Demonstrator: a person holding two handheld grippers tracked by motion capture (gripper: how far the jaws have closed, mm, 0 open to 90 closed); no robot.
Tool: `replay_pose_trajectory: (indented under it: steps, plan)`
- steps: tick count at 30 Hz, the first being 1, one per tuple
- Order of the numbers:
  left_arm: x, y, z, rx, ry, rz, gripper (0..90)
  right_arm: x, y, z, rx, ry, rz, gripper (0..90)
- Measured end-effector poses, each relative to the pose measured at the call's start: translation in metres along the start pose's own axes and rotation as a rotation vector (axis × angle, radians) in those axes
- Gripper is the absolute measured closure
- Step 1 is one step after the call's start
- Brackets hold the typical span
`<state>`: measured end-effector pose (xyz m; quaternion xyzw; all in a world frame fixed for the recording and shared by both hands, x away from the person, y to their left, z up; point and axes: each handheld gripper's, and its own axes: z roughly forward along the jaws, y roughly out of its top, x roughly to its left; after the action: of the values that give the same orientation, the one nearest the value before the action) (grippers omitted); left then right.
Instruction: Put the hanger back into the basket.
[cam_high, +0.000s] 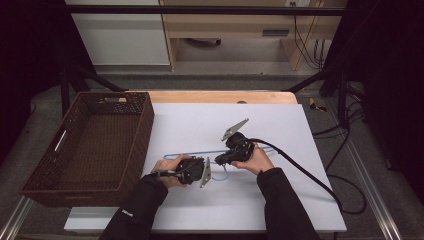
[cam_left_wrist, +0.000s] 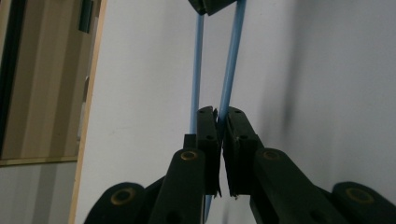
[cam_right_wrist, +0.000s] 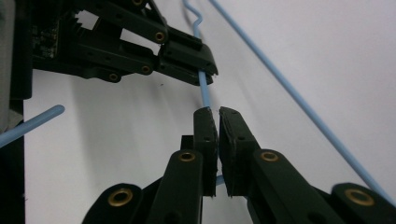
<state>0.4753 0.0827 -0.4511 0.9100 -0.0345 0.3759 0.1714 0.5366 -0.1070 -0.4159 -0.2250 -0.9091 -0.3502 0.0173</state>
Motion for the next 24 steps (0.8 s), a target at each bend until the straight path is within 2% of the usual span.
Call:
replay_pose_trajectory:
  steps: [3, 6, 9, 11, 12, 14, 16, 17, 19, 21, 24]
  plan:
    - [0.001, 0.001, -0.002, 0.008, 0.008, 0.021, 86.7, 0.000, -0.001, -0.004, -0.029, -0.020, -0.008, 81.6]
    - [0.002, 0.002, -0.004, -0.004, 0.011, 0.003, 87.3, -0.001, -0.001, -0.011, -0.064, -0.053, -0.009, 77.6]
    - [0.003, 0.002, -0.004, -0.002, 0.015, -0.004, 87.4, -0.004, -0.004, -0.022, -0.136, -0.106, -0.004, 73.0]
    - [0.004, 0.003, -0.005, 0.009, 0.021, -0.011, 87.4, -0.006, -0.007, -0.032, -0.195, -0.159, 0.011, 67.1]
    - [0.005, 0.003, -0.005, 0.005, 0.022, -0.028, 87.4, -0.007, -0.010, -0.038, -0.226, -0.177, 0.019, 63.4]
    - [0.007, 0.005, -0.006, 0.020, 0.014, -0.041, 87.4, -0.008, -0.016, -0.049, -0.289, -0.221, 0.044, 57.0]
    - [0.009, 0.007, -0.007, 0.020, 0.011, -0.069, 87.4, -0.008, -0.023, -0.060, -0.339, -0.280, 0.062, 50.8]
    - [0.012, 0.008, -0.008, 0.031, 0.002, -0.069, 87.4, -0.008, -0.028, -0.066, -0.363, -0.308, 0.066, 48.1]
    - [0.014, 0.010, -0.009, 0.030, 0.006, -0.093, 87.4, -0.009, -0.037, -0.077, -0.405, -0.354, 0.096, 41.8]
    - [0.017, 0.012, -0.010, 0.041, 0.001, -0.103, 87.5, -0.008, -0.049, -0.087, -0.441, -0.379, 0.123, 40.1]
    - [0.021, 0.014, -0.012, 0.048, 0.007, -0.138, 87.5, -0.006, -0.066, -0.100, -0.460, -0.410, 0.150, 38.8]
